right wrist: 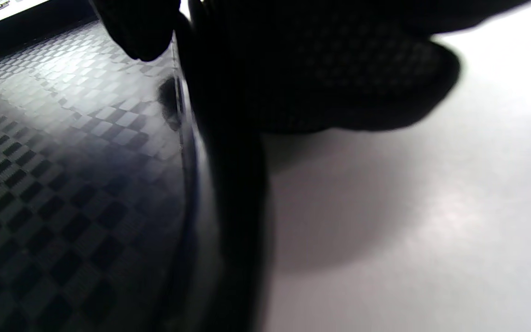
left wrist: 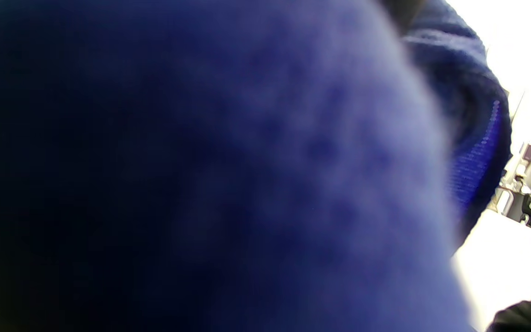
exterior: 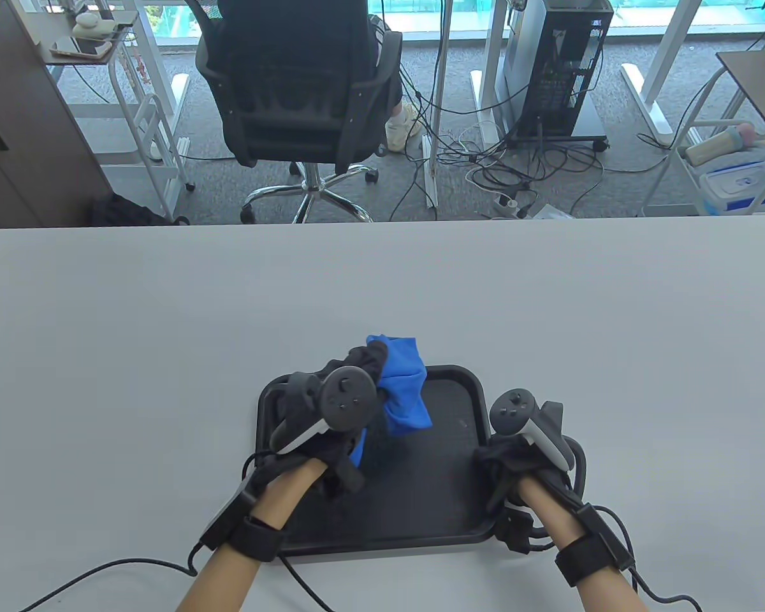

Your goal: Wipe the tray with a rectangular towel

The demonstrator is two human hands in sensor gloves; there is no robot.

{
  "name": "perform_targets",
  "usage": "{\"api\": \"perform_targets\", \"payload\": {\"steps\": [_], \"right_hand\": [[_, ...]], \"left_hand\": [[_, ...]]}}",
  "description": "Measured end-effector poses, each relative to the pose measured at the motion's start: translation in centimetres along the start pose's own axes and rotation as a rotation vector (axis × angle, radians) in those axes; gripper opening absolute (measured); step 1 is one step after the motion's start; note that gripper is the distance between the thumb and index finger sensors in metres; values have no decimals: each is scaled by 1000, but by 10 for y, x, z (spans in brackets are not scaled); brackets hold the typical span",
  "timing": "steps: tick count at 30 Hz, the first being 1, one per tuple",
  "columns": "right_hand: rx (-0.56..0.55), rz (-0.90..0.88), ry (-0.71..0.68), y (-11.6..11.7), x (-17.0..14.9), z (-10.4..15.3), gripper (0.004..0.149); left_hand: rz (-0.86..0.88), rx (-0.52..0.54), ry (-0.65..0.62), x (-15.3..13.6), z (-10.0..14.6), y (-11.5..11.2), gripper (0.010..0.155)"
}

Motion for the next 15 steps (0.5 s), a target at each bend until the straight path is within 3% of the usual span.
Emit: {"api": "perform_targets", "payload": {"steps": [3,8,15], "right_hand": [[1,0,-2,0,0,0,49],[1,6,-8,0,1,0,48],[3,4,-14,0,2,0,47]], "left_hand": [[-50,-36,-9,20,-17,-24,65],[-232,-153,-32,41,-37,-84,62],[-444,-358,-90,54,-38,-151,60]]}}
Point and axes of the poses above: the tracker on the back of each hand, its own x axis roughly to the thumb side, its own z axis roughly from the fingertips to the wrist, y = z × x, the point moved 5 cm from there along -z, roughly from the wrist to the fingertips, and after that the axes turned 11 degrees about y, right-handed, at the moved point
